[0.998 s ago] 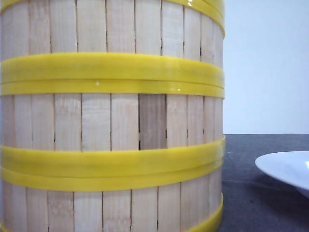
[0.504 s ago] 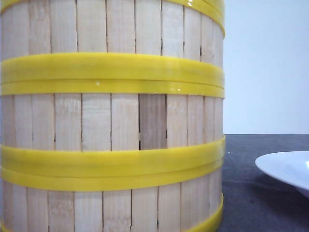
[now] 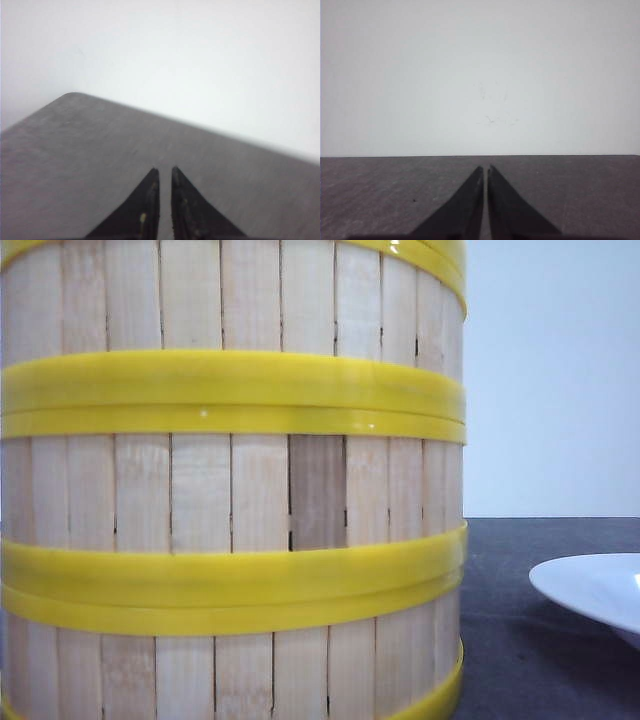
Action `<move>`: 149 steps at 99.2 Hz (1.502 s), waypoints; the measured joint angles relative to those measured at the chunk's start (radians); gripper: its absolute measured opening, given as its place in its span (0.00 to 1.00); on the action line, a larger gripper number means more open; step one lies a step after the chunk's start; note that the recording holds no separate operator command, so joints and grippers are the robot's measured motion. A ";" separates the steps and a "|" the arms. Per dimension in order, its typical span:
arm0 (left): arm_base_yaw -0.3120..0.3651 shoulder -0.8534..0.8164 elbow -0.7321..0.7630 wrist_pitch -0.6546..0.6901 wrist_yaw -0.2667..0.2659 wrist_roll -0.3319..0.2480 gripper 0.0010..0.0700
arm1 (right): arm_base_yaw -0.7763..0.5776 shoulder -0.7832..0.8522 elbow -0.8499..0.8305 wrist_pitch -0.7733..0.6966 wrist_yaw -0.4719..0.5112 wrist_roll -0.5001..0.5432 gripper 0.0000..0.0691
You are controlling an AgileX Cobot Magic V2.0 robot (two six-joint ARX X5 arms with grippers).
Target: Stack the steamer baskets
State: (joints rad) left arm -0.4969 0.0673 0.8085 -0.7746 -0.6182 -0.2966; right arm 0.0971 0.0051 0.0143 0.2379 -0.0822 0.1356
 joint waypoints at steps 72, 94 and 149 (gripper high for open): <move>0.362 -0.061 -0.776 0.811 0.721 0.071 0.01 | 0.000 0.000 0.000 0.000 0.003 0.000 0.01; 0.362 -0.062 -0.776 0.777 0.722 0.071 0.01 | 0.000 0.000 0.000 0.000 0.003 0.000 0.01; 0.362 -0.062 -0.776 0.784 0.722 0.071 0.01 | 0.000 0.000 0.000 0.000 0.003 0.000 0.01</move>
State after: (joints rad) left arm -0.1349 0.0051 0.0326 0.0090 0.1040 -0.2260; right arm 0.0971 0.0051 0.0143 0.2379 -0.0788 0.1356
